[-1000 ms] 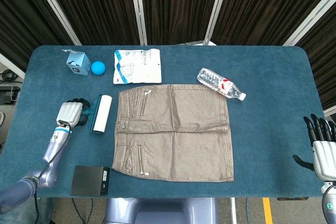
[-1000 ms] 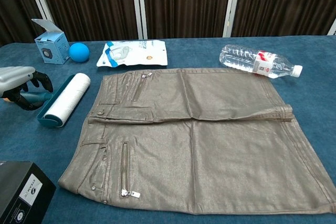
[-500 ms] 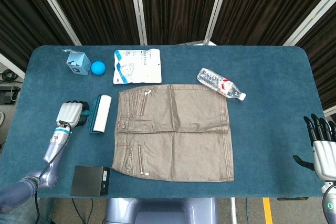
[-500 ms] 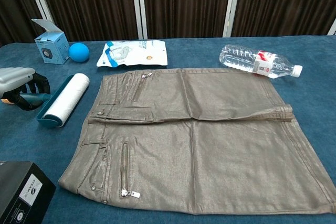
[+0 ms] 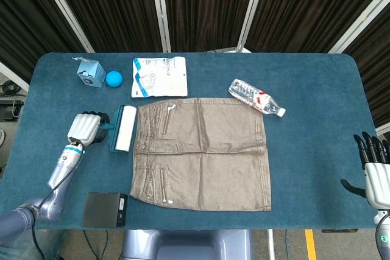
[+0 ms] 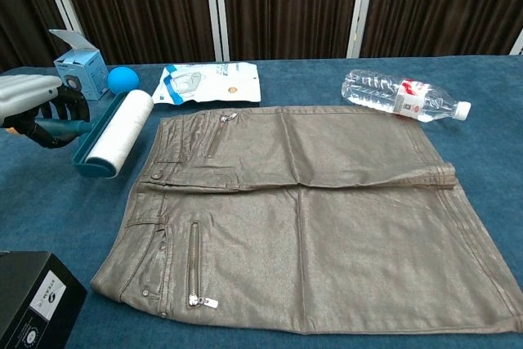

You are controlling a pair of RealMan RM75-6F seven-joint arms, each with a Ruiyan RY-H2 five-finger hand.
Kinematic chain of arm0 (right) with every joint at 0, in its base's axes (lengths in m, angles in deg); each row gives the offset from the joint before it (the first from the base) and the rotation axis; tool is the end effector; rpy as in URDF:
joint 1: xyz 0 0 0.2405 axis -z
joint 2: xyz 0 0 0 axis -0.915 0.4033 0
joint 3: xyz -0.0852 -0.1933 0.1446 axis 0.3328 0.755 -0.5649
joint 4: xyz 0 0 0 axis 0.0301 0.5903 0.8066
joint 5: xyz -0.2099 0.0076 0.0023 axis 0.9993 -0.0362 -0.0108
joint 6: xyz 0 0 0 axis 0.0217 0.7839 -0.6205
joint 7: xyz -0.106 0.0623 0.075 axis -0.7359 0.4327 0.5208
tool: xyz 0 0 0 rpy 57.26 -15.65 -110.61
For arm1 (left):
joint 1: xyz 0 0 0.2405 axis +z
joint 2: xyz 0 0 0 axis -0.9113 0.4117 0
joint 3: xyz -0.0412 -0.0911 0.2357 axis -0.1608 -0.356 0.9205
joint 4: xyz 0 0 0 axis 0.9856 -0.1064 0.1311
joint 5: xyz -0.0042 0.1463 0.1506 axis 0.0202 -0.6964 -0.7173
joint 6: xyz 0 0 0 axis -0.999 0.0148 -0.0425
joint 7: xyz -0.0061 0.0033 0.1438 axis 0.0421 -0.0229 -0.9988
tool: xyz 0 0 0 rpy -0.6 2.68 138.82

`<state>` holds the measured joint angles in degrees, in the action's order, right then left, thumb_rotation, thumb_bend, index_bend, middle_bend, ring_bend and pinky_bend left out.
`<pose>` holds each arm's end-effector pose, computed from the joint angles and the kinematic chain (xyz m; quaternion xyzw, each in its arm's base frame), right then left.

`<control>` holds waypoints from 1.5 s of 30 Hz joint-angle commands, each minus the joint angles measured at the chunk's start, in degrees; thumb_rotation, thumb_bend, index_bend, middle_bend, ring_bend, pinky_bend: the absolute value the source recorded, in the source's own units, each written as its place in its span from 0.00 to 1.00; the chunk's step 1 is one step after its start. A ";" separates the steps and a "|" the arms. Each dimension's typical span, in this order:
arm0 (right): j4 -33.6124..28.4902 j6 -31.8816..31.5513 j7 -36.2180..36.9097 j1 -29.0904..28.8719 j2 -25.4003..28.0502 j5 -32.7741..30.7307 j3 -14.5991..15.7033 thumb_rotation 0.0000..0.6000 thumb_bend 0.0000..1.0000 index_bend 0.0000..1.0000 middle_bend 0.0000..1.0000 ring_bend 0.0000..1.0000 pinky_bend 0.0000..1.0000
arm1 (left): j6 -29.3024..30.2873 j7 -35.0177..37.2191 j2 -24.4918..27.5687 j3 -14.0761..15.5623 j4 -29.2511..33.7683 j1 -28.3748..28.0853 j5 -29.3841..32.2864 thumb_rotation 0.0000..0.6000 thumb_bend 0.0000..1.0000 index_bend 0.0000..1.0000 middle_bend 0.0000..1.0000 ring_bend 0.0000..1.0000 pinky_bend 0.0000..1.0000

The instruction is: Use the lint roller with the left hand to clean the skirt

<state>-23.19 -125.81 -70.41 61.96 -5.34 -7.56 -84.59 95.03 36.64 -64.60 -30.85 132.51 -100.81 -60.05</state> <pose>-0.3144 -0.1906 0.1871 0.5781 -0.3478 0.3426 0.6538 -0.2569 0.3681 0.0258 -0.7037 -0.3763 -0.2994 0.5231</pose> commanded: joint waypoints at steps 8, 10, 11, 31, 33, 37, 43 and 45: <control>0.03 0.53 1.67 -0.02 0.67 -1.12 -0.48 1.00 0.00 0.00 0.00 0.00 0.00 | -0.56 -14.53 9.04 -1.41 16.57 -4.29 2.40 1.00 0.59 0.49 0.42 0.36 0.41; 0.09 0.69 2.02 -0.04 0.80 -1.51 -0.65 1.00 0.00 0.00 0.00 0.00 0.00 | -1.47 -18.54 9.71 -1.43 18.54 -5.93 3.44 1.00 0.59 0.49 0.42 0.36 0.41; 0.12 0.76 2.17 -0.06 0.86 -1.67 -0.72 1.00 0.00 0.00 0.00 0.00 0.00 | -2.06 -20.56 9.95 -1.42 19.34 -6.79 4.29 1.00 0.60 0.49 0.42 0.36 0.41; 1.84 3.77 4.12 -0.87 1.21 -6.34 -2.21 1.00 0.00 0.00 0.00 0.00 0.00 | -3.23 -47.39 4.64 3.70 20.25 -21.16 29.81 1.00 0.63 0.52 0.44 0.37 0.42; 2.17 4.28 4.35 -1.05 1.23 -6.91 -2.39 1.00 0.00 0.00 0.00 0.00 0.00 | -3.11 -48.16 4.29 4.26 19.92 -22.05 30.82 1.00 0.63 0.52 0.44 0.37 0.42; 2.61 4.85 5.02 -1.23 1.39 -7.69 -2.74 1.00 0.00 0.00 0.00 0.00 0.00 | -2.72 -49.50 2.90 5.34 19.11 -23.64 31.42 1.00 0.63 0.52 0.44 0.37 0.42; 2.85 4.63 5.93 -0.99 1.67 -8.04 -2.95 1.00 0.00 0.00 0.00 0.00 0.00 | -2.15 -51.46 -1.01 5.96 17.63 -26.59 33.42 1.00 0.63 0.52 0.44 0.37 0.43; 2.91 4.78 6.16 -0.95 1.74 -8.26 -2.95 1.00 0.00 0.00 0.00 0.00 0.00 | -1.91 -52.49 -2.39 6.10 17.58 -27.68 34.01 1.00 0.64 0.52 0.44 0.37 0.43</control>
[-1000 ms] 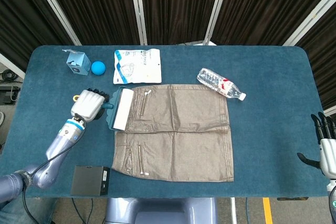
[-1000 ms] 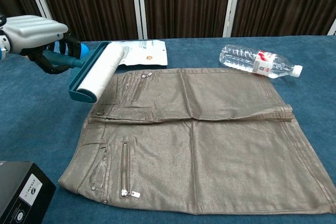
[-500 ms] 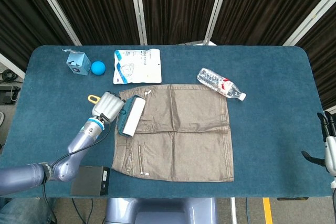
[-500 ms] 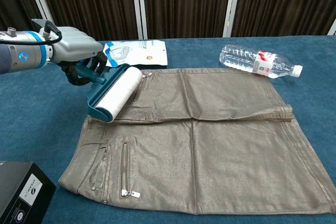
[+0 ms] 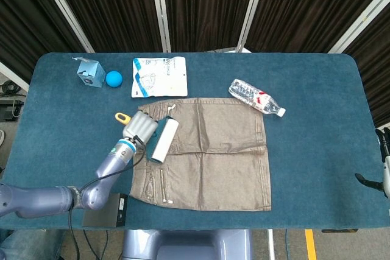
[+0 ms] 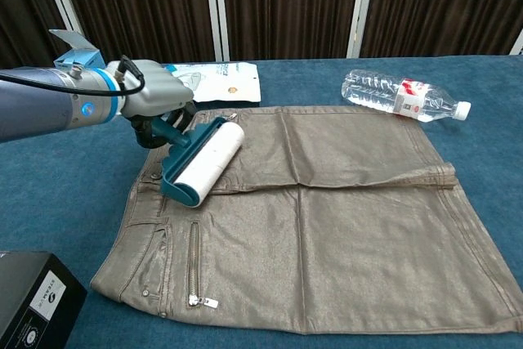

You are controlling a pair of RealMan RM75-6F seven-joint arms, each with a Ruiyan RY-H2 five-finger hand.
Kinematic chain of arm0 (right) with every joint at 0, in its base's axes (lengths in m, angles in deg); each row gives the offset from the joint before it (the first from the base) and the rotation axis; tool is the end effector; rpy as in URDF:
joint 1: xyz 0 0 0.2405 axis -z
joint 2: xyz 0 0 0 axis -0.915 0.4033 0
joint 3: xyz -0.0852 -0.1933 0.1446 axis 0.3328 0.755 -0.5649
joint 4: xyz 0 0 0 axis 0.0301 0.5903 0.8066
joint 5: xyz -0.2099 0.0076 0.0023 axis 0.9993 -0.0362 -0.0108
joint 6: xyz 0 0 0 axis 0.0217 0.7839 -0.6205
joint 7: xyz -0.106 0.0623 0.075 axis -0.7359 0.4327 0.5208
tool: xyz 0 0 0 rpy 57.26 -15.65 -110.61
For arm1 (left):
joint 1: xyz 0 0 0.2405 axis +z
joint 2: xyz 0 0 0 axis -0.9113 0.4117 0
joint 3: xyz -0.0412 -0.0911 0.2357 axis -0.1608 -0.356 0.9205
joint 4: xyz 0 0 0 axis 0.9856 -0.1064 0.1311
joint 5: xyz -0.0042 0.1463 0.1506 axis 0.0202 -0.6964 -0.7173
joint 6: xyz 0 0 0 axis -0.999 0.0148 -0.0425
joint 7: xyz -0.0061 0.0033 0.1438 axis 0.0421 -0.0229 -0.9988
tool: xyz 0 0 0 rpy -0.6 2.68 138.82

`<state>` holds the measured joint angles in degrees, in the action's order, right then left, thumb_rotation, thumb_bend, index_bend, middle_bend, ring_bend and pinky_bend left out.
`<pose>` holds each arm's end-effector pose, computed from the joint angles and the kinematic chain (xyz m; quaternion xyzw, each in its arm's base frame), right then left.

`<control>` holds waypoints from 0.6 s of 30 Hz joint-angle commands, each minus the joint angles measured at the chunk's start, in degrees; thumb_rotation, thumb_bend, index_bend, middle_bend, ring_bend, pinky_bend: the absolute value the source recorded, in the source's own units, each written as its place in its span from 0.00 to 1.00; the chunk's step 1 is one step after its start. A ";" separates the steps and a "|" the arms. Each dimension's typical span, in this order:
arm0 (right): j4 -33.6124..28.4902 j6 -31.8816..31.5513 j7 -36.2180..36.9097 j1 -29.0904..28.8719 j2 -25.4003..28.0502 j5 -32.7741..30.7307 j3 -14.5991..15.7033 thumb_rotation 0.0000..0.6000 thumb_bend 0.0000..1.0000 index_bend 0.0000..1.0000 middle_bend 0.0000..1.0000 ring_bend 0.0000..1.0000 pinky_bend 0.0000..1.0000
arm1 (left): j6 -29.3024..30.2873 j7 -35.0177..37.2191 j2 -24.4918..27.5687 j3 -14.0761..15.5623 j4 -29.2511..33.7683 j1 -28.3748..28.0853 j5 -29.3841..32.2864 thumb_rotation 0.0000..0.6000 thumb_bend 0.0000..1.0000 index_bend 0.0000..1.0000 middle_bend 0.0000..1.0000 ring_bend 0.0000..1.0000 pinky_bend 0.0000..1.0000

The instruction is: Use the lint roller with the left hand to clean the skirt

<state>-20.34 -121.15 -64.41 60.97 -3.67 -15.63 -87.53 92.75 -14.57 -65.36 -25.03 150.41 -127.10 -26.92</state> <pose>-0.3394 -0.2048 0.2086 0.5291 -0.3914 0.3346 0.6745 -0.1039 0.3777 -0.0350 -0.8586 -0.1557 -0.1371 0.4689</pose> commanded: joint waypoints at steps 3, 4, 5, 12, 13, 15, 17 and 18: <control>0.23 0.23 0.47 0.10 0.16 -0.46 -0.08 1.00 0.00 0.00 0.00 0.00 0.00 | 1.19 -2.83 -3.80 0.17 -0.06 -3.13 1.63 1.00 0.64 0.52 0.44 0.37 0.44; 0.26 0.19 0.64 0.14 0.21 -0.47 -0.09 1.00 0.00 0.00 0.00 0.00 0.00 | 1.95 -3.73 -4.94 0.17 0.04 -4.02 2.26 1.00 0.64 0.53 0.44 0.37 0.44; 0.25 0.14 0.76 0.18 0.26 -0.46 -0.09 1.00 0.00 0.00 0.00 0.00 0.00 | 2.42 -4.32 -5.63 0.16 0.19 -4.63 2.76 1.00 0.64 0.53 0.44 0.38 0.44; 0.50 -0.02 1.43 0.50 0.49 -0.97 -0.23 1.00 0.00 0.00 0.00 0.00 0.00 | 5.46 -10.27 -9.58 0.29 1.70 -9.69 4.65 1.00 0.64 0.53 0.45 0.38 0.44; 0.51 -0.08 1.49 0.55 0.53 -1.01 -0.25 1.00 0.00 0.00 0.00 0.00 0.00 | 5.78 -10.97 -10.01 0.21 1.95 -10.31 4.71 1.00 0.64 0.53 0.45 0.38 0.44; 0.50 -0.19 1.62 0.65 0.59 -1.07 -0.27 1.00 0.00 0.00 0.00 0.00 0.00 | 6.47 -12.28 -10.95 0.00 2.38 -11.47 4.90 1.00 0.64 0.53 0.45 0.38 0.44; 0.53 -0.38 1.67 0.79 0.67 -1.17 -0.31 1.00 0.00 0.00 0.00 0.00 0.00 | 7.39 -14.05 -13.16 -0.54 2.95 -13.44 5.02 1.00 0.64 0.54 0.45 0.38 0.44; 0.53 -0.44 1.66 0.82 0.68 -1.15 -0.30 1.00 0.00 0.00 0.00 0.00 0.00 | 8.05 -14.55 -13.95 -0.57 2.71 -13.89 5.32 1.00 0.64 0.54 0.45 0.38 0.44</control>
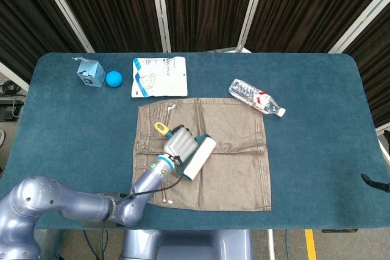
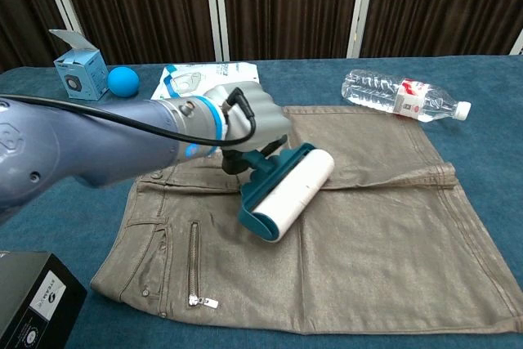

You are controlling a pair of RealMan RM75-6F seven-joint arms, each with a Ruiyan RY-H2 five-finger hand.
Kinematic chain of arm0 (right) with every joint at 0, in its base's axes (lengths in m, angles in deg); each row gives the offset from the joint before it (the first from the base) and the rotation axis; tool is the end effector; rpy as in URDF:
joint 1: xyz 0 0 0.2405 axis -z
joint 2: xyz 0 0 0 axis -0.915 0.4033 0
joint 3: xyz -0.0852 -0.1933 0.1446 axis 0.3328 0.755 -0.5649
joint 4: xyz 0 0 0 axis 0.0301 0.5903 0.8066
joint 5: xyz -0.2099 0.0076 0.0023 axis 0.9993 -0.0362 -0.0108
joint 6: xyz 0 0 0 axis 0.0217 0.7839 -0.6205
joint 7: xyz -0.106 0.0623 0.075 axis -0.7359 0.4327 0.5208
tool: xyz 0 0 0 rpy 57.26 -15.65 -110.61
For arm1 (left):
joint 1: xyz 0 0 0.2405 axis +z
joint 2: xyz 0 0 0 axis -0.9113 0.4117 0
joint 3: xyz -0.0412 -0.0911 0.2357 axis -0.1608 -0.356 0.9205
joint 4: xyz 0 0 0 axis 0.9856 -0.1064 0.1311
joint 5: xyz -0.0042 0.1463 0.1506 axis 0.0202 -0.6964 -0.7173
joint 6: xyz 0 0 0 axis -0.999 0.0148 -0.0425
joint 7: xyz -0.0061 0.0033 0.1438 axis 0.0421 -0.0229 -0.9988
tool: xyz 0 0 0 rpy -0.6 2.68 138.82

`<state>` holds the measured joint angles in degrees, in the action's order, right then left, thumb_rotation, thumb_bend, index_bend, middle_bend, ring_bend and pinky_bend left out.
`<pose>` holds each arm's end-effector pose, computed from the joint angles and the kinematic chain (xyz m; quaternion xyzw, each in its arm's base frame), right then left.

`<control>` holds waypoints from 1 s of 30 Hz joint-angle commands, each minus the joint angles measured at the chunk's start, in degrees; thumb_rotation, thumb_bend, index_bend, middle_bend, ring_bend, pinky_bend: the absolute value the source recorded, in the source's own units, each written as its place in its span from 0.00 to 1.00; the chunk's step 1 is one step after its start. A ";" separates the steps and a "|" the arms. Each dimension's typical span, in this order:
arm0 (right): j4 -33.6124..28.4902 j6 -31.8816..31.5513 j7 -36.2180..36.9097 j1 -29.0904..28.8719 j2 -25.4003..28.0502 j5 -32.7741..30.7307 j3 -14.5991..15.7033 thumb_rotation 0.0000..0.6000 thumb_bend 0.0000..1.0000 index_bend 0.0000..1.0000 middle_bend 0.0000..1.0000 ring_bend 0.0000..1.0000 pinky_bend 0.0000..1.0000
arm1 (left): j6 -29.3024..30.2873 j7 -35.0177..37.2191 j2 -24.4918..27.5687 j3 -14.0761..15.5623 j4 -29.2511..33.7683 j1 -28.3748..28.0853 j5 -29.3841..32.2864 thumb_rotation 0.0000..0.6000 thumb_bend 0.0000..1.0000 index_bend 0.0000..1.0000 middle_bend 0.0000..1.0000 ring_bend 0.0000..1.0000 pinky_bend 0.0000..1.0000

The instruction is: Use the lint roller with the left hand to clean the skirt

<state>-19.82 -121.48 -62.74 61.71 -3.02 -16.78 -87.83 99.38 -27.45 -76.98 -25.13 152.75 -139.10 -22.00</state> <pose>-0.3456 -0.2008 0.2168 0.5137 -0.3965 0.3353 0.6830 -0.0091 0.3318 -0.0972 -0.8930 -0.0398 -0.1585 0.4194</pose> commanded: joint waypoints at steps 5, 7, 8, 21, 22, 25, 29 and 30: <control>-0.09 -0.36 0.06 0.18 0.12 0.09 -0.03 1.00 0.00 0.00 0.00 0.00 0.00 | 2.79 -3.07 -4.57 0.08 -0.69 -3.22 1.51 1.00 0.64 0.54 0.45 0.38 0.44; -0.15 -0.47 0.15 0.24 0.18 0.12 -0.05 1.00 0.00 0.00 0.00 0.00 0.00 | 3.06 -3.27 -4.92 0.34 -0.96 -3.39 1.88 1.00 0.64 0.54 0.45 0.38 0.44; -0.17 -0.51 0.21 0.26 0.20 0.13 -0.07 1.00 0.00 0.00 0.00 0.00 0.00 | 3.15 -3.33 -5.00 0.45 -1.06 -3.45 1.99 1.00 0.64 0.54 0.45 0.38 0.44; -0.31 -0.59 0.22 0.25 0.25 0.67 0.09 1.00 0.00 0.00 0.00 0.00 0.00 | 5.25 -0.58 0.93 3.75 -1.65 -0.21 3.39 1.00 0.64 0.54 0.46 0.38 0.44; -0.36 -0.61 0.13 0.23 0.23 0.75 0.11 1.00 0.00 0.00 0.00 0.00 0.00 | 5.25 -0.13 1.52 4.02 -1.86 0.24 3.61 1.00 0.64 0.54 0.46 0.38 0.44; -0.50 -1.01 -0.73 0.21 0.04 1.01 0.17 1.00 0.00 0.00 0.00 0.00 0.00 | 4.40 2.56 3.93 4.89 -2.65 2.14 3.78 1.00 0.64 0.54 0.46 0.38 0.44; -1.06 -1.76 -2.13 0.18 -0.36 1.85 0.43 1.00 0.00 0.00 0.00 0.00 0.00 | 2.52 7.23 7.66 6.72 -5.93 5.51 3.33 1.00 0.64 0.54 0.46 0.38 0.44; -1.14 -1.77 -2.28 0.16 -0.43 1.94 0.50 1.00 0.00 0.00 0.00 0.00 0.00 | 2.29 7.95 8.18 6.87 -6.55 6.01 3.39 1.00 0.64 0.54 0.46 0.38 0.44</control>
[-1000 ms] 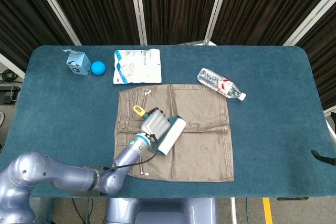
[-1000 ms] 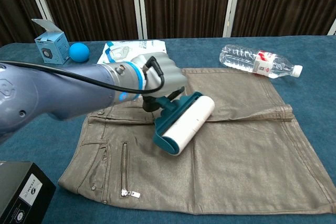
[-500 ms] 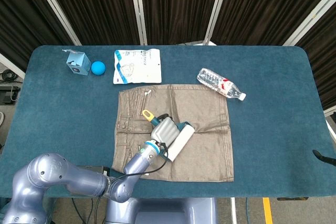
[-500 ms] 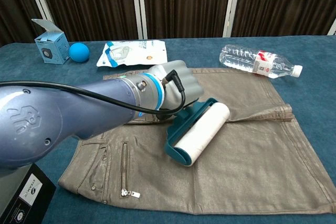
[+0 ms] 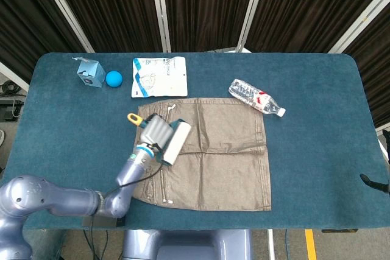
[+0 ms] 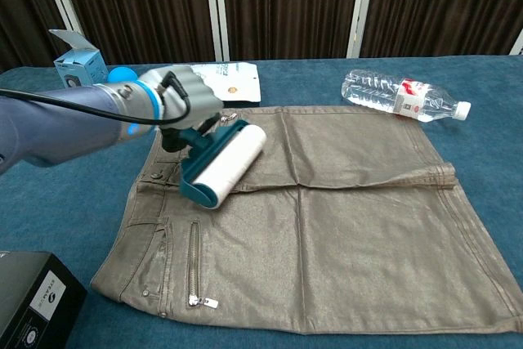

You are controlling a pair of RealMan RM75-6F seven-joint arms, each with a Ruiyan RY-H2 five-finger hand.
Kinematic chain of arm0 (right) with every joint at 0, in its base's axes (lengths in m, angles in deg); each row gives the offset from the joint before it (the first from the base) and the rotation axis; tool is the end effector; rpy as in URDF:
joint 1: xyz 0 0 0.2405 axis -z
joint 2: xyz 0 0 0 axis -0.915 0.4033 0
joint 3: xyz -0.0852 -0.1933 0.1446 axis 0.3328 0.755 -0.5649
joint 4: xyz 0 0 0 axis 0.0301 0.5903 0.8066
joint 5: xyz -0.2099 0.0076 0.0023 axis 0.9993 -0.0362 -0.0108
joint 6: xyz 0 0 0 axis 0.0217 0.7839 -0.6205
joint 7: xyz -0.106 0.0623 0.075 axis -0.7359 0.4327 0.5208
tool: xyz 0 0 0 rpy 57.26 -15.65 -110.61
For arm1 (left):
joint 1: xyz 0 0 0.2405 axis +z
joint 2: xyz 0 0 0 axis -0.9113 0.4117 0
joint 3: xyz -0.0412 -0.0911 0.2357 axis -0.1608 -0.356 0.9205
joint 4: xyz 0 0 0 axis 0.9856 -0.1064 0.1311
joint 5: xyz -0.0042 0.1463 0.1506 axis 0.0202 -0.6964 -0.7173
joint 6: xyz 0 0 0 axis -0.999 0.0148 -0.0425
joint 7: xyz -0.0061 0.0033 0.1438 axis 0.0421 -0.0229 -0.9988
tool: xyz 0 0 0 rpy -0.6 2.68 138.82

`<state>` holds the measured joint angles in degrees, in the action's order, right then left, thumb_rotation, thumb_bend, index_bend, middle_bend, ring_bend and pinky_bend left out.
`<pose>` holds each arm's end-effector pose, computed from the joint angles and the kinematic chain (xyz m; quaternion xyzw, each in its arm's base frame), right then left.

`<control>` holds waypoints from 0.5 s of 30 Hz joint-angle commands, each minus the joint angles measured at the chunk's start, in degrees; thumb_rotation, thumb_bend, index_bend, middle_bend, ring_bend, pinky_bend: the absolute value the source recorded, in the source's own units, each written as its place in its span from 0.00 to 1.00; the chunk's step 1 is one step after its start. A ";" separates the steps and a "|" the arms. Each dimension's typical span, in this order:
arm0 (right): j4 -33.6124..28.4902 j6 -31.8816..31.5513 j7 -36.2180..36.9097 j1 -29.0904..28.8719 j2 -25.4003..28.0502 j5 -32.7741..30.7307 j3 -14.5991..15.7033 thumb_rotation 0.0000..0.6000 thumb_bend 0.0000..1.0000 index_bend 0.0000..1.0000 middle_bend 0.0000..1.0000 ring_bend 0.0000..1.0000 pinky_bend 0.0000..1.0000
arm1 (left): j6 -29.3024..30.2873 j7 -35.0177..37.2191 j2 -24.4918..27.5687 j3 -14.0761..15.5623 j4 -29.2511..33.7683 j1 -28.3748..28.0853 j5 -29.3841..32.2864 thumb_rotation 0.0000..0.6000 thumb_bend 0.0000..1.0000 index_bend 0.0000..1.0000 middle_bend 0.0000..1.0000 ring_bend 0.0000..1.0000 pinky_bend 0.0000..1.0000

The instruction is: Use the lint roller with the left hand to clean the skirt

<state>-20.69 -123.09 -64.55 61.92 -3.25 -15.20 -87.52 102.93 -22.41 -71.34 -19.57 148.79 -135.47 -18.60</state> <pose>-0.3388 -0.1990 0.2142 0.5234 -0.3816 0.3377 0.6830 -0.0798 0.3743 -0.0559 -0.8521 -0.0861 -0.0979 0.5069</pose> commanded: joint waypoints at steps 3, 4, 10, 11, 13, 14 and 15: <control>-0.34 -0.11 -0.87 -0.14 -0.33 0.48 0.28 1.00 0.00 0.00 0.00 0.00 0.00 | -2.25 4.86 3.65 1.45 -3.94 3.48 -0.37 1.00 0.64 0.54 0.46 0.38 0.44; -0.33 -0.05 -0.99 -0.19 -0.39 0.52 0.31 1.00 0.00 0.00 0.00 0.00 0.00 | -2.58 5.45 3.98 1.48 -4.43 3.83 -0.47 1.00 0.64 0.54 0.46 0.38 0.44; -0.28 0.25 -1.16 -0.52 -0.59 0.74 0.32 1.00 0.00 0.00 0.00 0.00 0.00 | -3.64 6.95 4.12 1.40 -6.07 4.81 -1.59 1.00 0.64 0.55 0.46 0.38 0.44; -0.28 0.26 -1.12 -0.53 -0.60 0.76 0.32 1.00 0.00 0.00 0.00 0.00 0.00 | -3.65 6.92 3.95 1.37 -5.96 4.77 -1.84 1.00 0.64 0.55 0.46 0.38 0.44; -0.26 0.29 -1.05 -0.57 -0.58 0.74 0.27 1.00 0.00 0.00 0.00 0.00 0.00 | -3.50 6.77 3.49 1.29 -5.72 4.64 -2.48 1.00 0.64 0.55 0.46 0.39 0.44; -0.21 0.37 -0.95 -0.60 -0.57 0.68 0.24 1.00 0.00 0.00 0.00 0.00 0.00 | -3.31 6.54 3.05 1.23 -5.49 4.48 -3.01 1.00 0.64 0.55 0.46 0.39 0.44; -0.18 0.47 -0.82 -0.61 -0.54 0.60 0.23 1.00 0.00 0.00 0.00 0.00 0.00 | -3.10 6.22 2.58 1.14 -5.26 4.29 -3.40 1.00 0.64 0.55 0.46 0.39 0.44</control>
<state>-20.89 -122.68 -65.43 61.32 -3.81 -14.54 -87.28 99.58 -15.86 -68.27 -18.32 143.22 -130.96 -21.52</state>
